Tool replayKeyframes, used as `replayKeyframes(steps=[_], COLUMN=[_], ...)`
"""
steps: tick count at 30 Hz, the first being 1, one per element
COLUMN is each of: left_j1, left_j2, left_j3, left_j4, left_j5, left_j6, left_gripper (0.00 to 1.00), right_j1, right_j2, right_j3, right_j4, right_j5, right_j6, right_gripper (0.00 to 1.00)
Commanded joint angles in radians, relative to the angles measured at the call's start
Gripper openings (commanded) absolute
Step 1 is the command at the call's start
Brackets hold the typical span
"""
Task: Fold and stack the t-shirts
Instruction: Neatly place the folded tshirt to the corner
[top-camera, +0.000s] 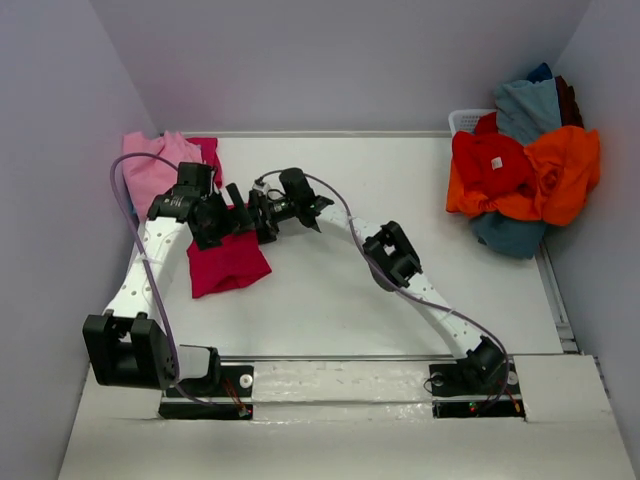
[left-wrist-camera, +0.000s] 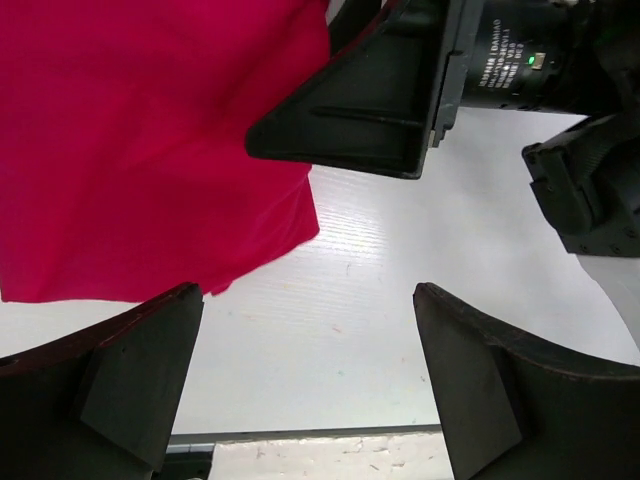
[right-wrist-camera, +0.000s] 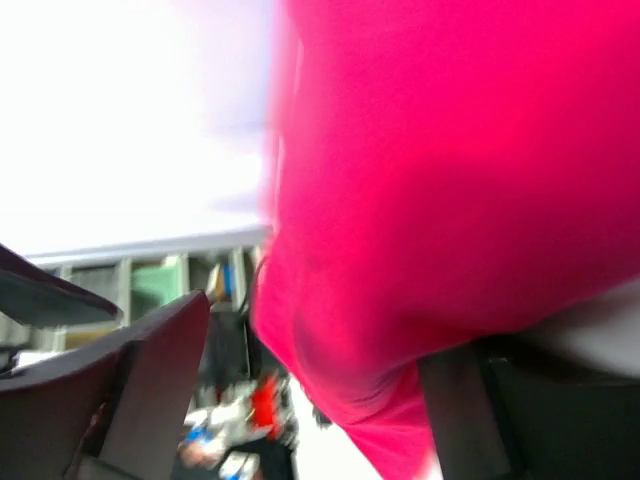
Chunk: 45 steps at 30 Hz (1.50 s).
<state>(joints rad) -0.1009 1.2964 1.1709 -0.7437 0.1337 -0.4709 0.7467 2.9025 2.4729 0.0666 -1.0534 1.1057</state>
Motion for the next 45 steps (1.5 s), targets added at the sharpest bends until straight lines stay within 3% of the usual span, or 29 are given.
replayKeyframes(steps=[1, 9, 17, 24, 31, 38, 45], left_j1=[0.006, 0.006, 0.006, 0.006, 0.006, 0.006, 0.006], left_j2=[0.021, 0.015, 0.023, 0.07, 0.161, 0.239, 0.343], left_j3=[-0.004, 0.007, 0.006, -0.022, -0.063, -0.06, -0.037], left_j4=[0.03, 0.05, 0.083, 0.072, 0.11, 0.136, 0.144], left_j5=[0.055, 0.05, 0.067, 0.01, -0.071, -0.169, -0.16], left_j6=[0.002, -0.002, -0.012, 0.0, -0.008, -0.023, -0.029], left_gripper=[0.99, 0.99, 0.99, 0.99, 0.99, 0.99, 0.99], right_j1=[0.002, -0.016, -0.063, -0.116, -0.135, -0.179, -0.202], right_j2=[-0.1, -0.293, -0.391, -0.548, -0.64, -0.778, -0.865], right_j3=[-0.017, -0.168, -0.213, -0.374, -0.397, -0.577, -0.664], right_j4=[-0.052, -0.286, -0.488, -0.519, -0.701, -0.699, -0.7], right_j5=[0.016, 0.124, 0.376, 0.556, 0.737, 0.811, 0.843], right_j6=[-0.124, -0.368, -0.444, -0.451, -0.517, -0.534, -0.538], right_gripper=[1.0, 1.0, 1.0, 1.0, 1.0, 1.0, 1.0])
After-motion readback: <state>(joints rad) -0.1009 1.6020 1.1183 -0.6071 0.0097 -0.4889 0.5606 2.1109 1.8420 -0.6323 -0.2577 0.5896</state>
